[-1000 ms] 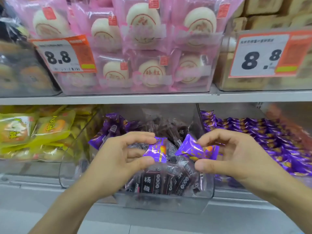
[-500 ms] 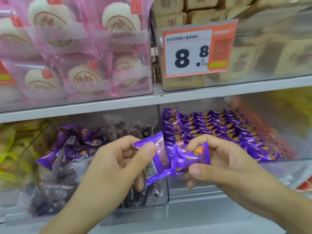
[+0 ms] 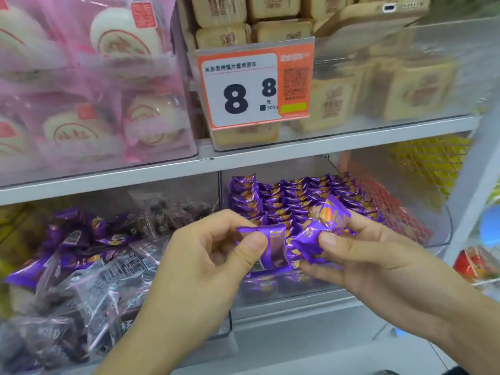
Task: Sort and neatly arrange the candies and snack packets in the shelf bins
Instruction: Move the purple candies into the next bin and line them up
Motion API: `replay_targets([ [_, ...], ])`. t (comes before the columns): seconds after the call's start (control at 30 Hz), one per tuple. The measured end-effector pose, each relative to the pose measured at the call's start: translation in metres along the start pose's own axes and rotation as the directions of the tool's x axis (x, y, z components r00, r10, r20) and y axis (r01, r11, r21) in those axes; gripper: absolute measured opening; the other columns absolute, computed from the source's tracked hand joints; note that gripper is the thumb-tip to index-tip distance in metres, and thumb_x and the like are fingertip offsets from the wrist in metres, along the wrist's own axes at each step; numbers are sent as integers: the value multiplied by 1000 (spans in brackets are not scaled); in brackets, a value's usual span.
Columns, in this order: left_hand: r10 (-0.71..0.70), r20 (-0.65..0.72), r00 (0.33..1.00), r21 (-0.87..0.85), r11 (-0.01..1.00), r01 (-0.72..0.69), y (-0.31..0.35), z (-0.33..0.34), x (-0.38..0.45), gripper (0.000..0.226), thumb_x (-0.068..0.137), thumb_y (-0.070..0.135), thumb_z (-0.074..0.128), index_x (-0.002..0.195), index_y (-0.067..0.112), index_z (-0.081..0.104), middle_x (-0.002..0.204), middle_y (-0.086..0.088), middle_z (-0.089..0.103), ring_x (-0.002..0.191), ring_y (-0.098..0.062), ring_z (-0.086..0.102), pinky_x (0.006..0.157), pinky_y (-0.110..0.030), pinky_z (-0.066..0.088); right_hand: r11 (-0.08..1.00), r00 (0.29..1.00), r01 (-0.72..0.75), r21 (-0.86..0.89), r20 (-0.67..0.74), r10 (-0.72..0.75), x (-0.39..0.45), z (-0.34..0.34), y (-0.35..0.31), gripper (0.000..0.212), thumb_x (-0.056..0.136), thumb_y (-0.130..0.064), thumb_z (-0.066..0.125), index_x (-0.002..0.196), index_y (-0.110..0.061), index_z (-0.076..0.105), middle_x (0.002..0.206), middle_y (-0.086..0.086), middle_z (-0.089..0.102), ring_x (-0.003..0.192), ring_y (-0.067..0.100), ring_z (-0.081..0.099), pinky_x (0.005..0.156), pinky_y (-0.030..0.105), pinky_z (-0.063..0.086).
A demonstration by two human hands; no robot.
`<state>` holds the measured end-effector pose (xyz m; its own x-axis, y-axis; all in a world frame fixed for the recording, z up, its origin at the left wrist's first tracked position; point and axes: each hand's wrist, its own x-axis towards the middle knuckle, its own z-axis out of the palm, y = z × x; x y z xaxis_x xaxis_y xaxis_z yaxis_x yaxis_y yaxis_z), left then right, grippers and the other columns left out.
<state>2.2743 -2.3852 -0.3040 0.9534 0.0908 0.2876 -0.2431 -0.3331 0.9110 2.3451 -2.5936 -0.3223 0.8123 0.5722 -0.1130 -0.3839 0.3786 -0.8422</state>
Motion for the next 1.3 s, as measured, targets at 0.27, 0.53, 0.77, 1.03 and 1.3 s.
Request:
replay_targets([
  [0.27, -172, 211, 962, -213, 953, 217, -5, 12, 5, 24, 78, 18, 67, 102, 18, 72, 92, -13, 76, 86, -28, 74, 82, -37, 59, 987, 992, 37, -158, -114, -56, 3, -5, -1, 52, 50, -5, 81, 101, -4, 73, 87, 14, 69, 63, 19, 58, 57, 23, 48],
  [0.53, -219, 117, 969, -86, 969, 230, -5, 19, 7, 15, 75, 28, 77, 89, 26, 72, 77, -13, 71, 61, -19, 62, 61, -31, 50, 978, 998, 7, -208, -60, -20, 1, 0, -5, 40, 69, -5, 79, 108, -5, 73, 103, 21, 68, 83, 28, 62, 67, 32, 57],
  [0.77, -207, 59, 977, -62, 976, 210, -14, 17, 5, 54, 66, 9, 75, 108, 41, 64, 117, -1, 62, 73, -23, 67, 67, -26, 55, 970, 996, -62, -236, -79, 45, 4, 0, -5, 49, 67, -5, 83, 115, -14, 73, 87, 13, 63, 69, 17, 50, 52, 22, 45],
  [1.03, -283, 107, 953, -210, 931, 300, -9, 16, 6, 35, 64, 9, 69, 96, 23, 74, 94, -10, 75, 81, -21, 73, 73, -28, 59, 996, 987, -84, -40, -139, 78, 11, -7, -4, 34, 61, 0, 67, 94, -6, 72, 86, 20, 70, 65, 26, 68, 53, 30, 55],
  [1.3, -338, 90, 937, -262, 899, 350, -4, 22, 5, 38, 84, -17, 60, 112, 8, 57, 86, -14, 75, 69, -25, 73, 54, -21, 51, 973, 989, -2, -232, -146, -33, 6, -9, -7, 21, 60, -7, 65, 81, -5, 60, 68, 6, 52, 54, 14, 41, 53, 29, 33],
])
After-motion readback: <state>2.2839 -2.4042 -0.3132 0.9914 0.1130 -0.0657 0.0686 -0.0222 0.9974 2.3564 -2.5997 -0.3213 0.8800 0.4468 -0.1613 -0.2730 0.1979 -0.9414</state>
